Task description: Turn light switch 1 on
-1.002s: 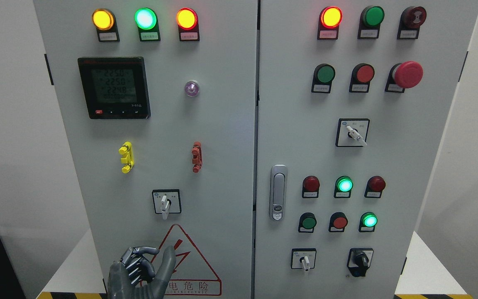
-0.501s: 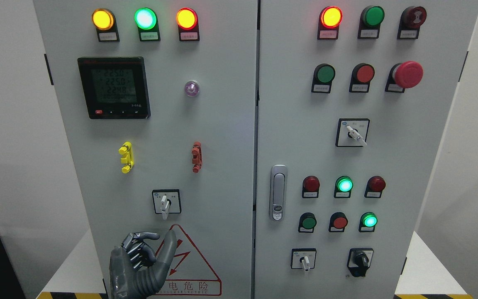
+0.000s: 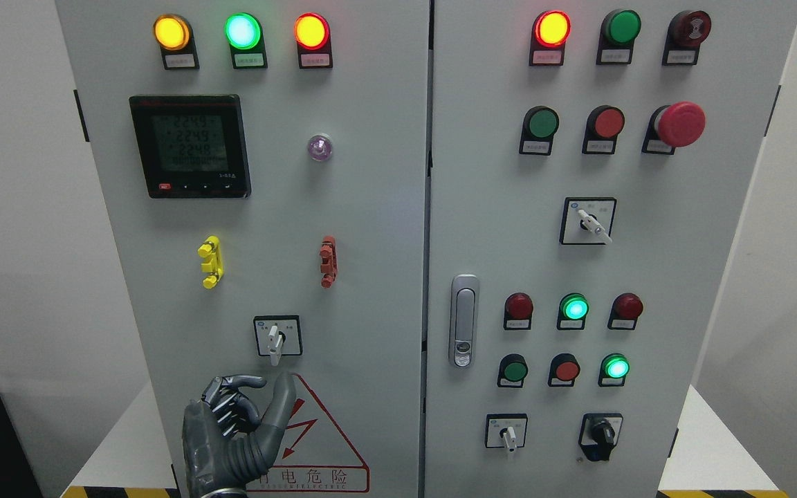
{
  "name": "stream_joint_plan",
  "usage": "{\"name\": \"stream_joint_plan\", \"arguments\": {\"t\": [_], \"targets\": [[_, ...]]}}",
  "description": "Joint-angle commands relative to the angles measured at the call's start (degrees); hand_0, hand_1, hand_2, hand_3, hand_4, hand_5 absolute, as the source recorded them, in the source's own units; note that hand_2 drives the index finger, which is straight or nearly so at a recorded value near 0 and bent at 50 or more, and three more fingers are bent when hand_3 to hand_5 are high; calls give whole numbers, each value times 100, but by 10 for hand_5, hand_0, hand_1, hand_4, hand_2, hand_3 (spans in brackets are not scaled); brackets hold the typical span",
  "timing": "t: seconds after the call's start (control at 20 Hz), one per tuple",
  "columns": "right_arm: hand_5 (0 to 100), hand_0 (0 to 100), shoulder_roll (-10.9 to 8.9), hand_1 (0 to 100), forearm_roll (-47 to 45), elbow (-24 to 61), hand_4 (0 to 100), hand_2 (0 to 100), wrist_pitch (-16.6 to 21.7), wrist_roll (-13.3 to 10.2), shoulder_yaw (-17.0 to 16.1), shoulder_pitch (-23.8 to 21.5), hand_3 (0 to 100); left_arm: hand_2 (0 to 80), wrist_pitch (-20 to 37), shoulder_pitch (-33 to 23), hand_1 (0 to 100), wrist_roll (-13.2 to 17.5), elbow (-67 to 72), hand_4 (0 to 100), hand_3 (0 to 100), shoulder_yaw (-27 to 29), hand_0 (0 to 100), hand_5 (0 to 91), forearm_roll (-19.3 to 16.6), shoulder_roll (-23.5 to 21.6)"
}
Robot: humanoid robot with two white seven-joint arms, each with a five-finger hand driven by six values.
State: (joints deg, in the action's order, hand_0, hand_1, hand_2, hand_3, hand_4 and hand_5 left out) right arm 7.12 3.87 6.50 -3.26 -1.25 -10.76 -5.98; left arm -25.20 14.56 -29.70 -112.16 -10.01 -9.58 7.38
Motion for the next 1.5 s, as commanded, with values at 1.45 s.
{"name": "stream_joint_plan", "arguments": {"t": [1.45], "targets": [[0,0,0,0,0,0,0,0,1,2,4,0,0,570,-424,460,711,-62,18,937,969,-36,120,845,-27,88]]}}
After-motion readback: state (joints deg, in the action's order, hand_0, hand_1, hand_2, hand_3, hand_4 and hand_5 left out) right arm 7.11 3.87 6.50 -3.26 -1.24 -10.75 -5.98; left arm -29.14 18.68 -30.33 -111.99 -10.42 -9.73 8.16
